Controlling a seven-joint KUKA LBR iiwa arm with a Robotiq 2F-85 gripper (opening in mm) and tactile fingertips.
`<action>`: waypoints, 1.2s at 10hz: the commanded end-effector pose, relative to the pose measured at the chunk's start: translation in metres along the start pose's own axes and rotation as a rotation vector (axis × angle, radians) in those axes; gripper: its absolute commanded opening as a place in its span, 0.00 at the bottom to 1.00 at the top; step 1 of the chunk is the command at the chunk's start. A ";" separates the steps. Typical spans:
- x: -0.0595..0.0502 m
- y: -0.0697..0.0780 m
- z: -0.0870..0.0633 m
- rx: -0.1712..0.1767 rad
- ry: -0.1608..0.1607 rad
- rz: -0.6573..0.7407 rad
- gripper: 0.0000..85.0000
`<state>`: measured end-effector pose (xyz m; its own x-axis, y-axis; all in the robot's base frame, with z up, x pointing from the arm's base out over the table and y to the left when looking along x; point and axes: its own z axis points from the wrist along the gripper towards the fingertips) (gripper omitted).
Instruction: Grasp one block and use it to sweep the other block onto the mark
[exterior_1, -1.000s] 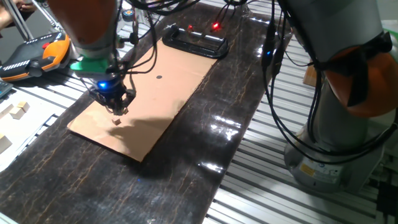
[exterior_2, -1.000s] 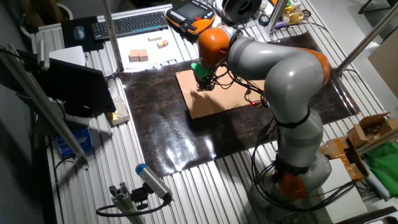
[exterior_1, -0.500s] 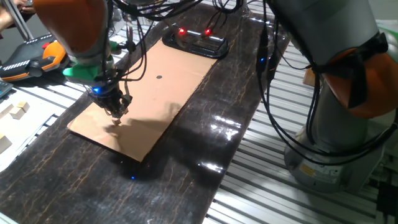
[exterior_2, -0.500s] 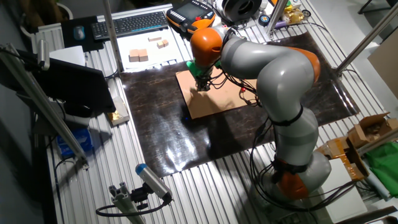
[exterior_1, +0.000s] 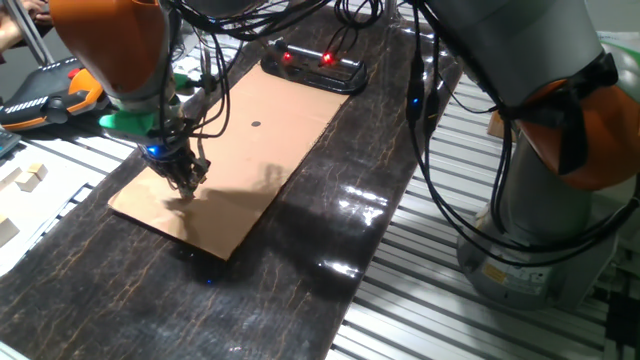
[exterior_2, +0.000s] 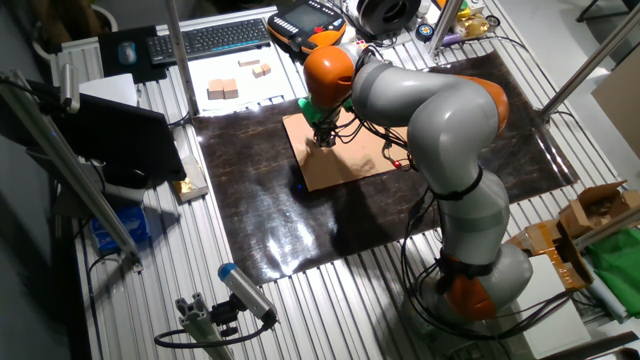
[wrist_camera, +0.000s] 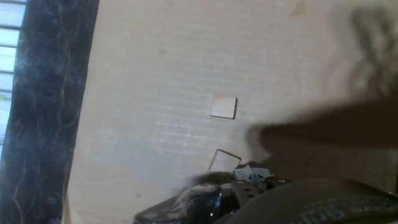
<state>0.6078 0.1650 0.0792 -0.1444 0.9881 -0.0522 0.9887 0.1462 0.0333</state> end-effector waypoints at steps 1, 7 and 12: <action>0.000 0.001 0.000 0.001 0.006 0.002 0.01; 0.001 0.002 0.004 0.002 -0.002 0.005 0.01; 0.003 0.005 0.008 0.000 -0.022 0.010 0.01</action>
<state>0.6125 0.1683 0.0712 -0.1335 0.9883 -0.0742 0.9901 0.1362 0.0339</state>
